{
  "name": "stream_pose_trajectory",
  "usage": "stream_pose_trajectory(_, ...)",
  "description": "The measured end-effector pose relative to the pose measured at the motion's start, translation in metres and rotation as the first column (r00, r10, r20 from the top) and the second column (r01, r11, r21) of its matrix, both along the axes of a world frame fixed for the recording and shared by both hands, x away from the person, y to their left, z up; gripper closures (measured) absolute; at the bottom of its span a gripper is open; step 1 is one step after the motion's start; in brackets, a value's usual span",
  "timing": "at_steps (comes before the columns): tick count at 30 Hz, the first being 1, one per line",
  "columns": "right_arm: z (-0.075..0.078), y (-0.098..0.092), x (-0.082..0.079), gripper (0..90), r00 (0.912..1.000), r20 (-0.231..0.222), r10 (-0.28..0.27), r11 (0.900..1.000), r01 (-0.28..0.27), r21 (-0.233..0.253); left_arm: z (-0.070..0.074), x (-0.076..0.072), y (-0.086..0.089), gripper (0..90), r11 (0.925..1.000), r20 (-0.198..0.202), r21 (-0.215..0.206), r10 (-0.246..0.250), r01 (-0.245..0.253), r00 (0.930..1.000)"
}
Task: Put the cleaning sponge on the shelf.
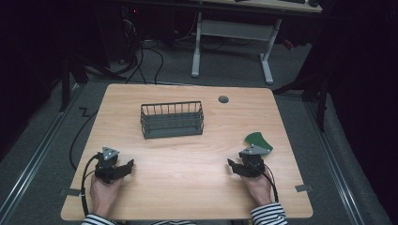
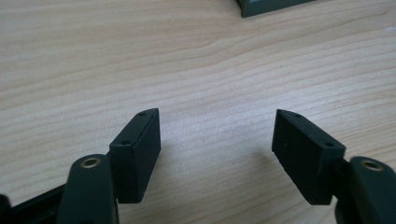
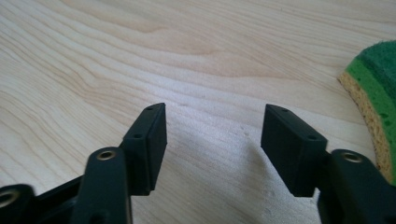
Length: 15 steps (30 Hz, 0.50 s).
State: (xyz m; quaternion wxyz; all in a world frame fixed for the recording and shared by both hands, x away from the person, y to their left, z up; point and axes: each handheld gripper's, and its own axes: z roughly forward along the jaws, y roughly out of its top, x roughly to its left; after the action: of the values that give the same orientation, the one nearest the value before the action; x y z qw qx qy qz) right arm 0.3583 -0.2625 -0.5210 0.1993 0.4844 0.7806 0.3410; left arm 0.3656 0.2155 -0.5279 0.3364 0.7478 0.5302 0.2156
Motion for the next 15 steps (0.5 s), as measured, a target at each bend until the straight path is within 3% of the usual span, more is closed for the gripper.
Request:
stream_pose_trajectory(3,0.004,-0.001,0.001,44.7,1.0,0.005,0.005,1.0,-0.006,0.011,0.004,0.001,-0.002,34.9,0.9999,0.005,-0.003,-0.011,0.011,0.9999)
stream_pose_trajectory(9,0.026,-0.001,0.004,50.3,0.9992,0.039,0.011,0.998,-0.013,0.055,0.019,0.006,-0.008,37.7,0.9987,0.026,-0.016,-0.048,0.049,0.9985)
stream_pose_trajectory(15,0.039,0.001,0.016,54.8,0.9982,0.046,0.038,0.996,-0.042,0.084,0.031,0.012,-0.015,40.0,0.9976,0.043,-0.016,-0.066,0.067,0.9969)
